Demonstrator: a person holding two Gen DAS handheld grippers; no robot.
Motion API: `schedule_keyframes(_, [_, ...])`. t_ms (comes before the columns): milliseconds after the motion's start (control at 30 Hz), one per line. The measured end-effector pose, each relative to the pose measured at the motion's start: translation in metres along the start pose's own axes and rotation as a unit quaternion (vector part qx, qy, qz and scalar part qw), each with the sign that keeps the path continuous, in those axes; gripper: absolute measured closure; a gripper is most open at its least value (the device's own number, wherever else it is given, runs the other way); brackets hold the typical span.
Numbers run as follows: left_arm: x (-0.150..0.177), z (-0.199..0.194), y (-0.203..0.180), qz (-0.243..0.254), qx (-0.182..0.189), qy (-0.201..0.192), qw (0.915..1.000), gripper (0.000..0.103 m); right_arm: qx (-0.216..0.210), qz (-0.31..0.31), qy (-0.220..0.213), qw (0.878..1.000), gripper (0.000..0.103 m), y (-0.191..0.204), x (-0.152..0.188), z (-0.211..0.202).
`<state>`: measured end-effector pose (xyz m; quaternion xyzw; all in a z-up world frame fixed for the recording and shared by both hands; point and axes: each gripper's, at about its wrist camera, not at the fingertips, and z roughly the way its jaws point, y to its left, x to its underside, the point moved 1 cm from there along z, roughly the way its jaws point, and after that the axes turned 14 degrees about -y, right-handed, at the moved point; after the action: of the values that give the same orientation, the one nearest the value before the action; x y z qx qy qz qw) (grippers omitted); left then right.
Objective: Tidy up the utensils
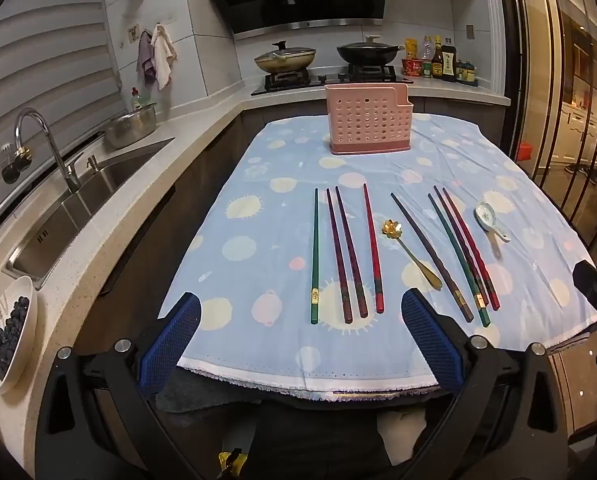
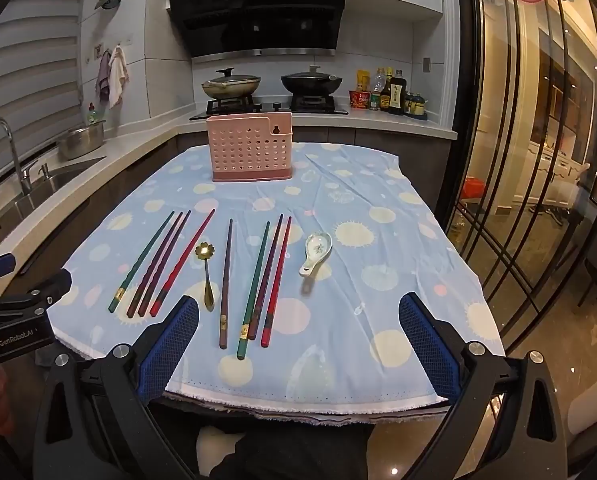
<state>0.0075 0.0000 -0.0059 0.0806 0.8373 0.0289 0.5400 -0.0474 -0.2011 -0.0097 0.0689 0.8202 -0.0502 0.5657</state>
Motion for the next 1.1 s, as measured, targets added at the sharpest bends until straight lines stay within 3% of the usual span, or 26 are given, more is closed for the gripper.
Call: schedule_keyframes(1100, [0.0012,-0.0003,-0.0047,0.011,-0.003,-0.005,0.9999,0.007,0.002,0.002,-0.006,1.0,0.007,-0.0007,-0.0012,-0.0001])
